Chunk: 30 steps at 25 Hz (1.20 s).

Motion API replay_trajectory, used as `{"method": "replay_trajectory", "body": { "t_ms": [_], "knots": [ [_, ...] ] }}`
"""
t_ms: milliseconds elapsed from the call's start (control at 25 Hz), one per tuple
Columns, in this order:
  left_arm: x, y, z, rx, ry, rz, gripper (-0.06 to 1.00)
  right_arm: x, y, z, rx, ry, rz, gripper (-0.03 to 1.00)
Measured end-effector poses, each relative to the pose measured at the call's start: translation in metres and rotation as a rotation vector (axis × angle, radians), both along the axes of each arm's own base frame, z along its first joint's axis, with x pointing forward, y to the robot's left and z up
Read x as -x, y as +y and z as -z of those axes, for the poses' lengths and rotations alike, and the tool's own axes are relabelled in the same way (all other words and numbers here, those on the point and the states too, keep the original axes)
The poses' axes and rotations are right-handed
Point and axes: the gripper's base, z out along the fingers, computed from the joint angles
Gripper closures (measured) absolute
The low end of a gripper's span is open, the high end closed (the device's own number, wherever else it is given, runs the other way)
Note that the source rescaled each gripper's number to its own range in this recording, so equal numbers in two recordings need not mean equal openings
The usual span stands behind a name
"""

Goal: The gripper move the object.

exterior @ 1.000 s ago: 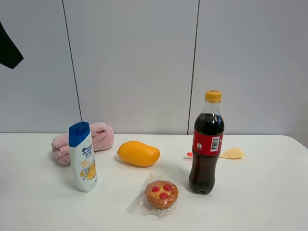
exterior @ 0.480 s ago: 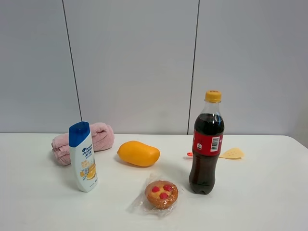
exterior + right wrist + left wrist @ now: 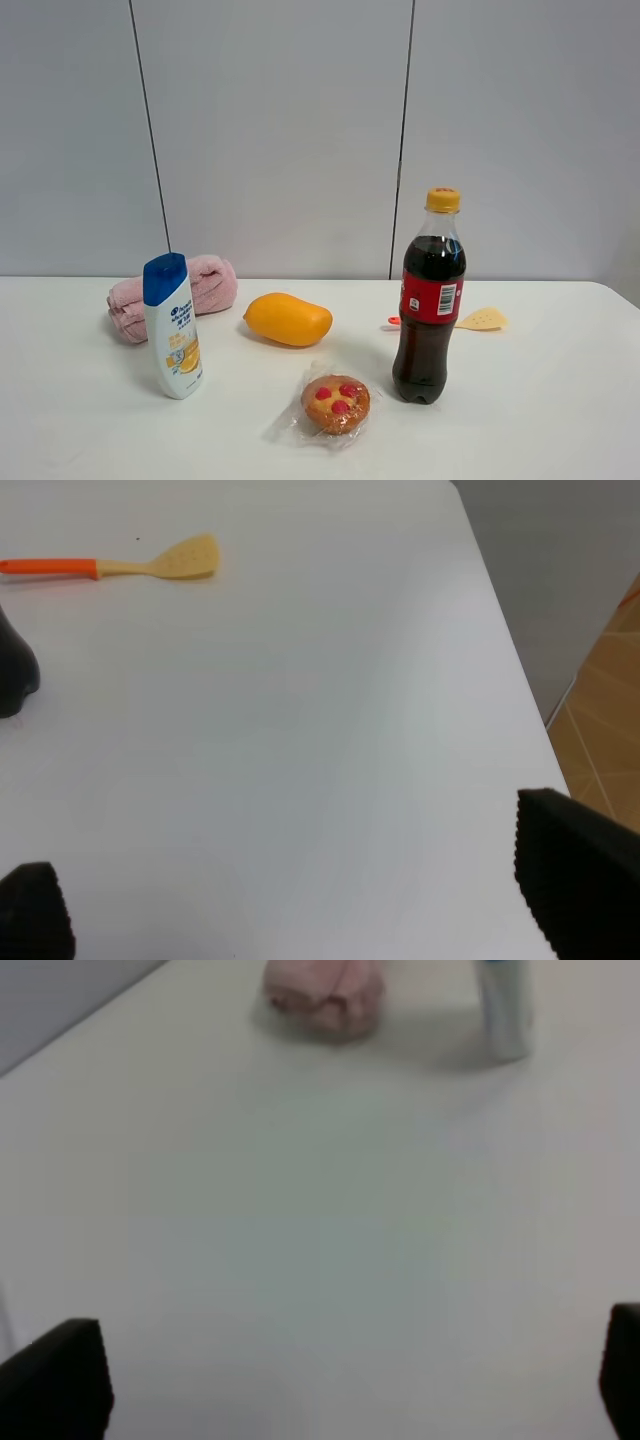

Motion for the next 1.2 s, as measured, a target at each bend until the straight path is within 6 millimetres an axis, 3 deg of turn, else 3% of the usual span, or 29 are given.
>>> {"method": "replay_trajectory", "body": {
  "t_ms": [320, 720, 1080, 1200],
  "knots": [
    [0.016, 0.017, 0.003, -0.036, -0.067, -0.107, -0.05, 0.000, 0.000, 0.000, 0.000, 0.000, 0.000, -0.03],
    [0.043, 0.016, 0.006, 0.158, -0.106, -0.377, -0.06, 0.000, 0.000, 0.000, 0.000, 0.000, 0.000, -0.03],
    [0.062, 0.006, 0.064, 0.252, -0.076, -0.462, -0.06, 0.000, 0.000, 0.000, 0.000, 0.000, 0.000, -0.03],
    [0.069, 0.004, 0.075, 0.262, -0.127, -0.463, -0.06, 0.000, 0.000, 0.000, 0.000, 0.000, 0.000, -0.03]
  ]
}}
